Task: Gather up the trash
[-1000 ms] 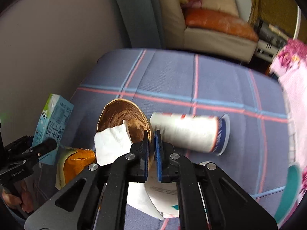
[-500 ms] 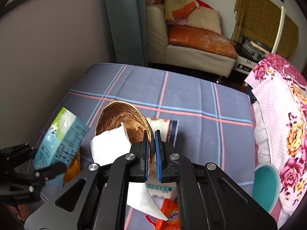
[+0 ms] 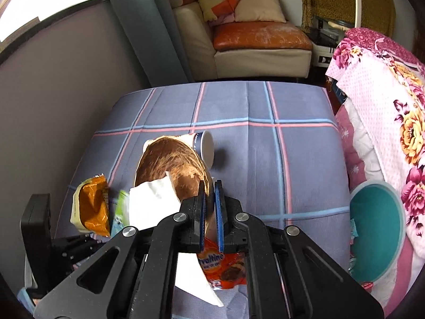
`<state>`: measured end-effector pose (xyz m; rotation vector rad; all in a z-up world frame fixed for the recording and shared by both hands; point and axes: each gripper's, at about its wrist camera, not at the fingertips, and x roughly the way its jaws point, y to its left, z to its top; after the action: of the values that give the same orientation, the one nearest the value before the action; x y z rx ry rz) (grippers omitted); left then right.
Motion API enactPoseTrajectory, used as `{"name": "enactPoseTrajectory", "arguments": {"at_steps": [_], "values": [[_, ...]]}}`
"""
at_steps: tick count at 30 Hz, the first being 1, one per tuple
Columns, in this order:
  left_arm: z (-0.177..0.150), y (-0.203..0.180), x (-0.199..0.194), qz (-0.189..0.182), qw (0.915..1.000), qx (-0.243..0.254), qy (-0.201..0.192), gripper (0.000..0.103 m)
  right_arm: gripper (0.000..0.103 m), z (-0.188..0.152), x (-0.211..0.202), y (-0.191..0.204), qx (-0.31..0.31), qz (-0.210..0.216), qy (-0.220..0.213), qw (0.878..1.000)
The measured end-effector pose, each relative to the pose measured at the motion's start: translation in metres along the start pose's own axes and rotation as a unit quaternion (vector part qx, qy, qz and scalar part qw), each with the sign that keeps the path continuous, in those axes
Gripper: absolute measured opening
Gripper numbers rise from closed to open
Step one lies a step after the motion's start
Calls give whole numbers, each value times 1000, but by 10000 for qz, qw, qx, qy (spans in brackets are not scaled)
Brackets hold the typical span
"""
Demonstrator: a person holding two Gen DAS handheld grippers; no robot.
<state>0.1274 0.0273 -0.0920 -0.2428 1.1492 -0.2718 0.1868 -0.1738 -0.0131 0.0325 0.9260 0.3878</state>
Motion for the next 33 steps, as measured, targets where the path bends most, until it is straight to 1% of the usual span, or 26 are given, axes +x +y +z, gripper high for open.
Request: {"name": "enactPoseTrajectory", "arguments": {"at_steps": [2,3,6,8,10,12,14,16,18,19,20,22,24,26,28,29,33], "values": [[5,-1,-9,26,9999,-48,-124,49,6,-5,2,-6,21,-133,-1,9999],[7,-3,-14,33,9998,-42,-189,49,6,-8,5,-15,106,-99,97,9998],[10,-13,-23,28,9996,70,-290,49,8,-17,12,-20,263,76,310,9991],[10,-25,-18,88,9995,173,-254,49,11,-19,16,-24,336,197,414,9984],[11,-28,-10,143,9996,174,-148,49,11,-21,18,-28,425,351,494,9973],[14,-28,1,159,9998,133,-50,49,15,-25,17,-32,417,389,488,9972],[18,-31,6,191,9997,129,-14,49,33,-28,7,-32,356,411,389,9978],[21,-31,5,219,9997,128,-20,49,40,-28,0,-32,309,401,296,9983],[22,-31,4,236,9996,127,-35,49,42,-29,-7,-32,287,492,235,9981],[21,-31,3,247,9996,124,-43,49,47,-31,-5,-29,226,580,279,9977],[19,-27,-1,253,9996,115,-49,49,53,-30,-3,-28,172,642,346,9972],[16,-25,-4,274,9996,87,-59,49,62,-32,6,-24,47,722,559,9958],[15,-22,-6,302,9995,51,-68,49,63,-32,17,-24,121,732,675,9950],[13,-19,-9,335,9994,9,-80,49,63,-31,20,-31,394,886,708,9928],[15,-16,-12,353,9993,-14,-100,49,63,-25,22,-34,406,872,695,9929],[17,-15,-13,356,9993,-9,-120,49,63,-23,27,-35,353,852,759,9928],[26,-16,-14,310,9993,-42,-212,49,63,-19,50,-37,399,1012,1049,9885]]}}
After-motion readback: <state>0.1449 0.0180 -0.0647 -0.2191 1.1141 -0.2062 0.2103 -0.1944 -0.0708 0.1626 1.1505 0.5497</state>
